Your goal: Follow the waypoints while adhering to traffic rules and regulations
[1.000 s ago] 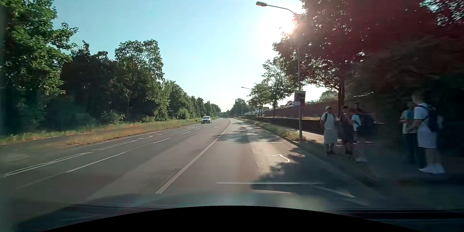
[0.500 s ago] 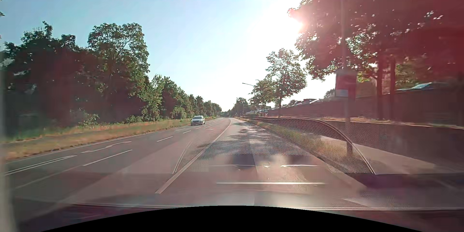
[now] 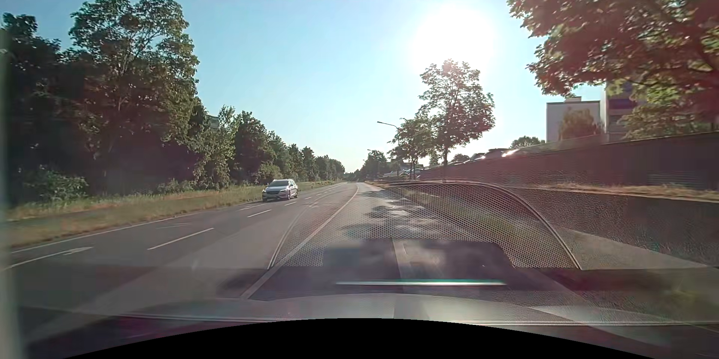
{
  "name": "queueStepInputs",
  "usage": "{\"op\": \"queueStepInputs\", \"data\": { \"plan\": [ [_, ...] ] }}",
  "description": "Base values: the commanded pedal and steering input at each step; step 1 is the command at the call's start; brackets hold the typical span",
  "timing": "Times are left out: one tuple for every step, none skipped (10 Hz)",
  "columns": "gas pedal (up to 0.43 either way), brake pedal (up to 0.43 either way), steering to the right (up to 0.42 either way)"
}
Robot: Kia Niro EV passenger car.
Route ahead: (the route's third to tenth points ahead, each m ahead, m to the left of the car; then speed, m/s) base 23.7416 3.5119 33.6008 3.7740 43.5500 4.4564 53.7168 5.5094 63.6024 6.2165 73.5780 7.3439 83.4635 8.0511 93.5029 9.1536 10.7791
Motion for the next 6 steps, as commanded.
{"op": "queueStepInputs", "data": {
  "plan": [
    [0.020,0.000,-0.009],
    [0.020,0.000,-0.010],
    [0.020,0.000,-0.010],
    [0.020,0.000,-0.010],
    [0.020,0.000,-0.010],
    [0.020,0.000,-0.010]
  ]
}}
